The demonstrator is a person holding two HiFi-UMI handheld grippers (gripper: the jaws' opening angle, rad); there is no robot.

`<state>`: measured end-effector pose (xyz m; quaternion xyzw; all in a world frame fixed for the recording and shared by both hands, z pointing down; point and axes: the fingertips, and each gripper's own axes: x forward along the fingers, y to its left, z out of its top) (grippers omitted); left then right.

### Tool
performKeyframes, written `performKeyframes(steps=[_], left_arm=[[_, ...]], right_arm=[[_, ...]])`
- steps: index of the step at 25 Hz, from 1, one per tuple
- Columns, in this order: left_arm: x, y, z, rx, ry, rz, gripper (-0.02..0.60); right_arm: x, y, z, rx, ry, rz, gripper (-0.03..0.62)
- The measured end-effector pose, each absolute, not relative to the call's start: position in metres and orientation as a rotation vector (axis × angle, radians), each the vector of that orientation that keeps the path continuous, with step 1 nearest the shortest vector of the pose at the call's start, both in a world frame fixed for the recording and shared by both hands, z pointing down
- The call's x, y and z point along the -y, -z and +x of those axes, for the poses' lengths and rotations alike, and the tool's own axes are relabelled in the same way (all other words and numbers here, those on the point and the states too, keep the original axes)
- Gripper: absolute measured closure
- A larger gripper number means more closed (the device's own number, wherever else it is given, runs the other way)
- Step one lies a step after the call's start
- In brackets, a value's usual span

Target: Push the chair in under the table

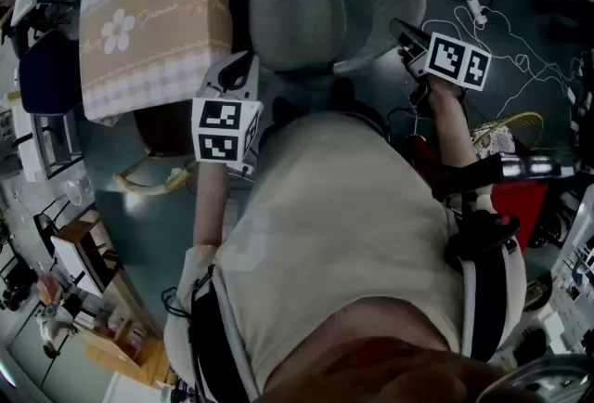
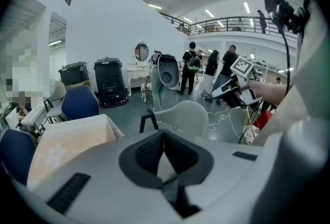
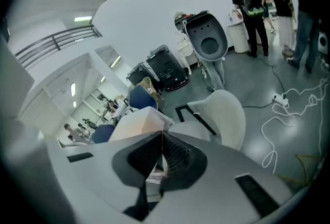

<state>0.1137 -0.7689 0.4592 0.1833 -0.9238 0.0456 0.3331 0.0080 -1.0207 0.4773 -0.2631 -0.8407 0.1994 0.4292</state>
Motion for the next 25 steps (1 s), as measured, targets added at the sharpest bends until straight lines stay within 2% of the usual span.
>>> performKeyframes(steps=[12, 13, 14, 15, 17, 25], left_arm=[[0.791, -0.456, 0.084, 2.319, -0.201, 0.343, 0.574], [0.796, -0.456, 0.083, 2.309, -0.203, 0.339, 0.574], [0.802, -0.457, 0.082, 2.295, -0.2, 0.342, 0.574], [0.809, -0.46, 0.082, 2.274, -0.195, 0.349, 0.574], [0.821, -0.468, 0.082, 2.229, -0.193, 0.362, 0.574], [0.848, -0.47, 0.078, 2.171, -0.267, 0.364, 0.574]], right_arm=[[1.121, -0.546, -0.08, 2.061, -0.4, -0.473, 0.582], [1.123, -0.554, -0.079, 2.041, -0.395, -0.479, 0.558], [1.126, -0.562, -0.078, 2.022, -0.391, -0.484, 0.442], [1.13, -0.57, -0.077, 2.007, -0.388, -0.487, 0.353], [1.14, -0.585, -0.08, 1.995, -0.38, -0.475, 0.299], [1.134, -0.628, -0.094, 1.889, -0.373, -0.533, 0.289]])
